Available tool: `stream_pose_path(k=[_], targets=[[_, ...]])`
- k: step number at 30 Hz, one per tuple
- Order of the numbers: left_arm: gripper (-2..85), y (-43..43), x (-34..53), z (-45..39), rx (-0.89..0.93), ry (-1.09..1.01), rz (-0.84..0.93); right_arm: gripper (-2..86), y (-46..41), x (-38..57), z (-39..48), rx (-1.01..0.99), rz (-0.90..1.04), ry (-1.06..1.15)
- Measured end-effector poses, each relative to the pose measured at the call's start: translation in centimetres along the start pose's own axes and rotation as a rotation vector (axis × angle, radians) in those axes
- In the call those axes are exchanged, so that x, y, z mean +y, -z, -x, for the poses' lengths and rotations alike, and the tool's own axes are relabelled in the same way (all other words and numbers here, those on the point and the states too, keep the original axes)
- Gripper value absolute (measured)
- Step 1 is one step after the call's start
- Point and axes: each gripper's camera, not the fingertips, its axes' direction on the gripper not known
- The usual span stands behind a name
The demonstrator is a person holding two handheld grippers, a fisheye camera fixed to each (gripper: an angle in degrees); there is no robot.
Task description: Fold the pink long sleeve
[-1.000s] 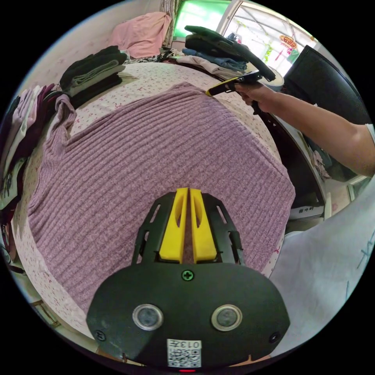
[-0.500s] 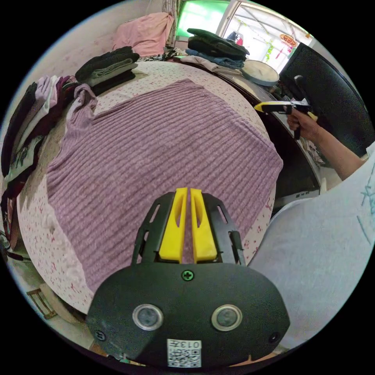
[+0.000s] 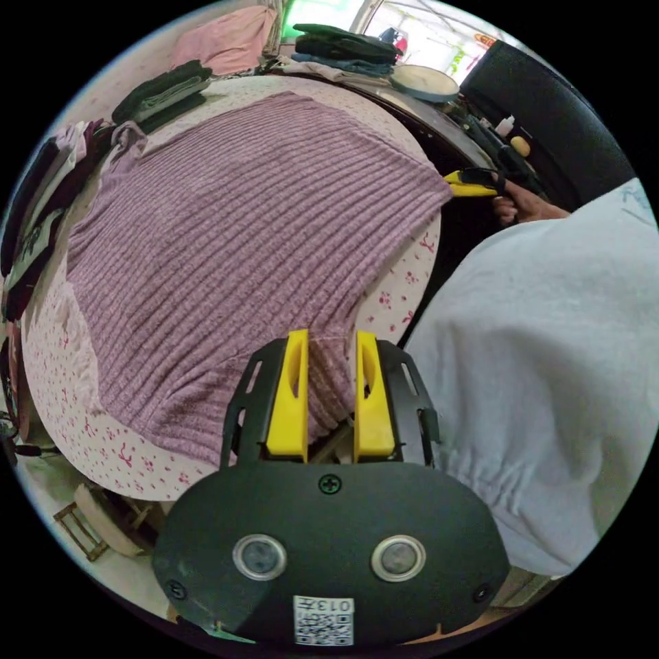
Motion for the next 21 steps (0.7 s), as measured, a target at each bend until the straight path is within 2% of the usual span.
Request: stream_pose_path(k=[3,5,8,12,18,21], targets=[[6.7,0.0,0.1,0.4,-0.018,0.045,-0.007,4.6,-0.7,0.9,0.4,0.048,0.064,0.032],[3.6,0.3,-0.1,1.2,0.044,0.082,0.026,3.6,-0.2,1.4,1.2,0.079,0.060,0.069],[1.4,1.6,0.0,0.5,0.050,0.029,0.031,2.7,1.5,2.5,3.4,0.173,0.054,0.211],[0.6,3.7,0.7,-0.6,0.069,-0.011,0.007,2.1,4.6,5.1,5.2,0.114,-0.056,0.352],[0.4,2.9,2.3,1.0,0.138,0.069,0.013,1.9,2.2,7.5,4.7,0.226,0.048,0.335],[0.5,3.0,2.2,0.1,0.070,0.029,0.043,1.9,2.9,8.3,7.7,0.192,-0.014,0.454]])
